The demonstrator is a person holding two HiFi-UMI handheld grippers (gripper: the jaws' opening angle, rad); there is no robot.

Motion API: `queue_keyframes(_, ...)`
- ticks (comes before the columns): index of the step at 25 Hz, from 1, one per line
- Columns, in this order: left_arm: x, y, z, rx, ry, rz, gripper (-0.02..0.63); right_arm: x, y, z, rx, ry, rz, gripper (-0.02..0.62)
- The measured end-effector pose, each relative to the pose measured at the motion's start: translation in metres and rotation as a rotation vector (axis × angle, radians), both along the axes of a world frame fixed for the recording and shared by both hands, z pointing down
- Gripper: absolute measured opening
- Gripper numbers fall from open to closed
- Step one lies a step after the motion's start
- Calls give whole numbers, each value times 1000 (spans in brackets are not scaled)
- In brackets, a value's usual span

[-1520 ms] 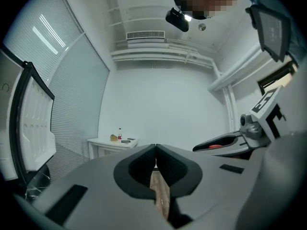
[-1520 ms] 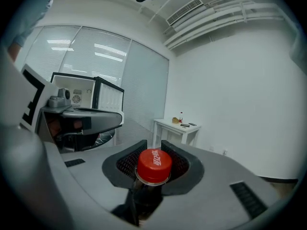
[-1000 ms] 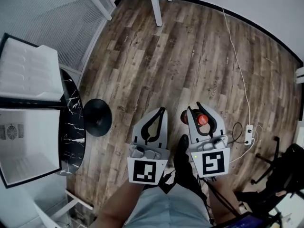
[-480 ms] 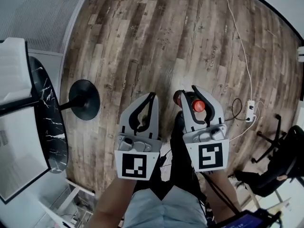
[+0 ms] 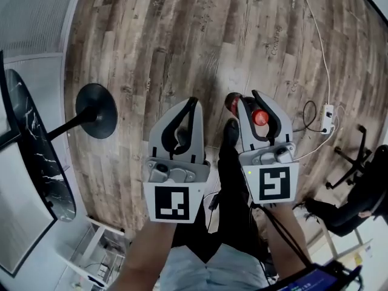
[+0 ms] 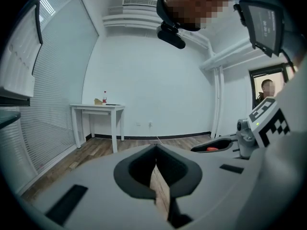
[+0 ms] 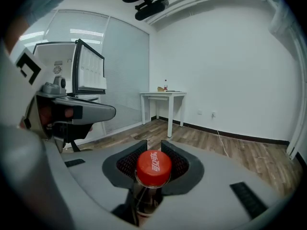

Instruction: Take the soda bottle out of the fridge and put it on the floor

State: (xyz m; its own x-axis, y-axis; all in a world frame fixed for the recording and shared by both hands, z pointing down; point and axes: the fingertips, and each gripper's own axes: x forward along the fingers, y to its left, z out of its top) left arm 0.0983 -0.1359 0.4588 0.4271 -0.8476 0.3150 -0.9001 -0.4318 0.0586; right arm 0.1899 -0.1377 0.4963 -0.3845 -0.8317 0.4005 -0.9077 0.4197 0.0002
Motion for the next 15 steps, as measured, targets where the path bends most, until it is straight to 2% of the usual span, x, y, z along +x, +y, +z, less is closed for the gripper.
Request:
queue_keyframes(7,18,-4,56,-15,-4,48,17,12,-4,61,-22,12,21,104)
queue_keyframes(15,7,-11,125,-35,-23,12,17,11,-7,124,-33,5,21,104)
